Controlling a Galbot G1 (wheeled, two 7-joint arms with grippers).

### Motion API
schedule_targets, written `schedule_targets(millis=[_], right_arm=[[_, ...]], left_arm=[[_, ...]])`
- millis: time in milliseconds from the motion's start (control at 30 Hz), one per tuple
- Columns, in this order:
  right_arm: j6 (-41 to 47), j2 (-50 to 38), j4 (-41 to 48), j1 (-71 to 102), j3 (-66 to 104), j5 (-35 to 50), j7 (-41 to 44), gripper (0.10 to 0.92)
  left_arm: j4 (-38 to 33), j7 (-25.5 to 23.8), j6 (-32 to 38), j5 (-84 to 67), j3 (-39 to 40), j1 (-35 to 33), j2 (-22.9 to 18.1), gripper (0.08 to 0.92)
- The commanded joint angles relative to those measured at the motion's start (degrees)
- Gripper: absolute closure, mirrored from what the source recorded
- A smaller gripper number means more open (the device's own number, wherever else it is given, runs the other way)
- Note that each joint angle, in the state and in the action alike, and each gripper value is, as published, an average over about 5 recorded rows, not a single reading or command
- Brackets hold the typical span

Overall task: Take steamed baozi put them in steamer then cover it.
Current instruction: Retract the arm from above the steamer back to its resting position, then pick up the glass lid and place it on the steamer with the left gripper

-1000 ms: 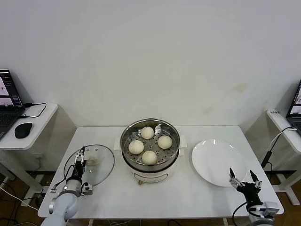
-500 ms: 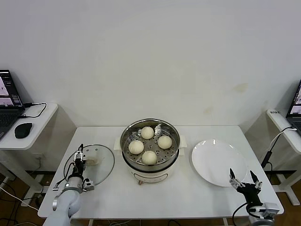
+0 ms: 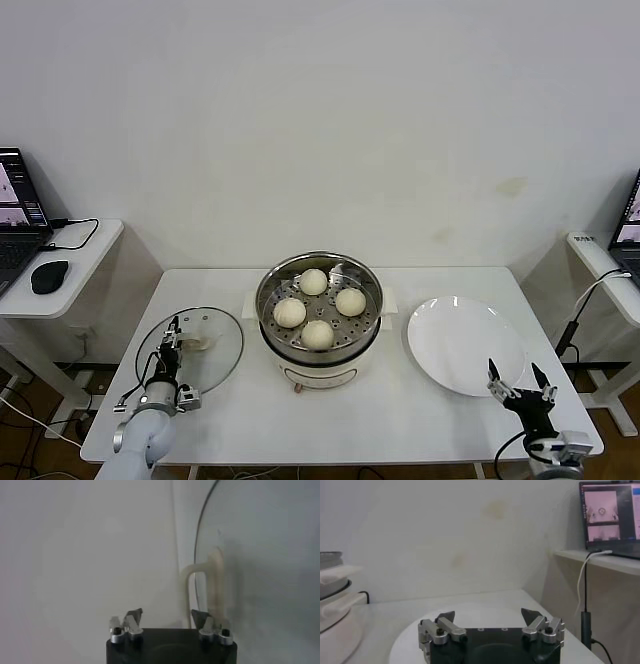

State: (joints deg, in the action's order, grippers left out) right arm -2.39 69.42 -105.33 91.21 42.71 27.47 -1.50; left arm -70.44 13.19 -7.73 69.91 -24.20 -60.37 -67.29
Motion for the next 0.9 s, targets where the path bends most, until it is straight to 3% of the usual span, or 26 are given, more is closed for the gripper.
schedule_targets(millis=[33,267,433,900], right_arm=[[0.0,0.0,-0.2,0.1,0.3,-0.1,0.1,0.203],[0.2,0.4,-0.4,-0.1,0.2,-0.5,0.1,0.202],[0.7,0.6,-1.0,-0.7,0.5,-0.1,0.0,0.203],[2.9,0.6,-3.5,-1.6,0.7,2.5,-0.6,0.202]], left_arm=[[0.3,0.4,0.4,-0.6,-0.2,-0.1,0.1,0.548],[-1.6,0.3,0.5,-0.8,-0.7,-1.4,0.7,0.747],[-10.2,-2.6,-0.7,-0.6,-2.0,-4.8,1.9,0.855],[-37.7,-15.0,-12.9,-1.8,-5.2,-12.0,3.6,0.861]])
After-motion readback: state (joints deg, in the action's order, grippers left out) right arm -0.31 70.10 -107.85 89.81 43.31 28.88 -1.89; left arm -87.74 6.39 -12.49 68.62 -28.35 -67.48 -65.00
